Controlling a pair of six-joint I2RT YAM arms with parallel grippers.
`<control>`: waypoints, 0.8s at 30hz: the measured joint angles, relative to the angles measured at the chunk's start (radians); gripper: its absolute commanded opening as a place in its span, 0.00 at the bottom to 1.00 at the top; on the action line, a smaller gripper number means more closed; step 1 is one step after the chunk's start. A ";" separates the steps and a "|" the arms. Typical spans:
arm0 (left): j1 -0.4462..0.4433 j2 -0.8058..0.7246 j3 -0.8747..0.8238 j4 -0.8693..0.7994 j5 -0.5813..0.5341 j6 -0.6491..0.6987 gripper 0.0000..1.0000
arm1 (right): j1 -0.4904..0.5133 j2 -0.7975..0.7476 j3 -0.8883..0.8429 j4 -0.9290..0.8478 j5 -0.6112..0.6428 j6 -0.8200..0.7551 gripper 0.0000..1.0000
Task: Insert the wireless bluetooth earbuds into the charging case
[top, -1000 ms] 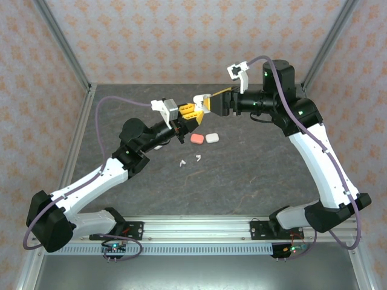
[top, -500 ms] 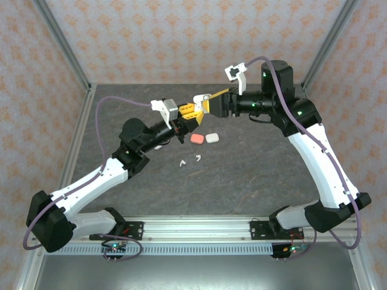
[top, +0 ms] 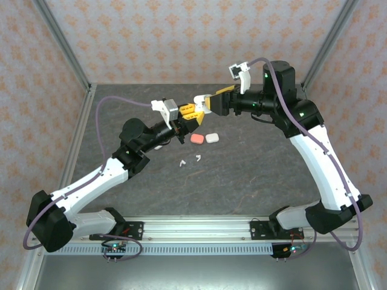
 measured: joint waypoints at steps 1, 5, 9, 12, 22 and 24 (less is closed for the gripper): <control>0.000 0.000 0.000 0.000 0.003 0.000 0.00 | 0.000 -0.003 0.000 0.000 0.019 0.000 0.73; 0.000 0.000 0.000 0.000 0.004 0.000 0.00 | 0.000 -0.006 0.004 -0.013 0.066 0.000 0.75; 0.000 0.000 0.000 0.000 0.007 0.000 0.00 | 0.000 0.003 0.010 -0.031 0.079 0.000 0.75; 0.000 0.000 0.000 0.000 0.007 0.000 0.00 | 0.002 0.017 0.016 -0.034 0.082 0.002 0.76; 0.000 0.000 0.000 0.000 0.008 0.000 0.00 | 0.010 0.042 0.022 -0.038 0.089 0.005 0.76; 0.000 0.000 0.000 0.000 0.007 0.000 0.00 | 0.010 0.042 0.023 -0.041 0.099 0.004 0.76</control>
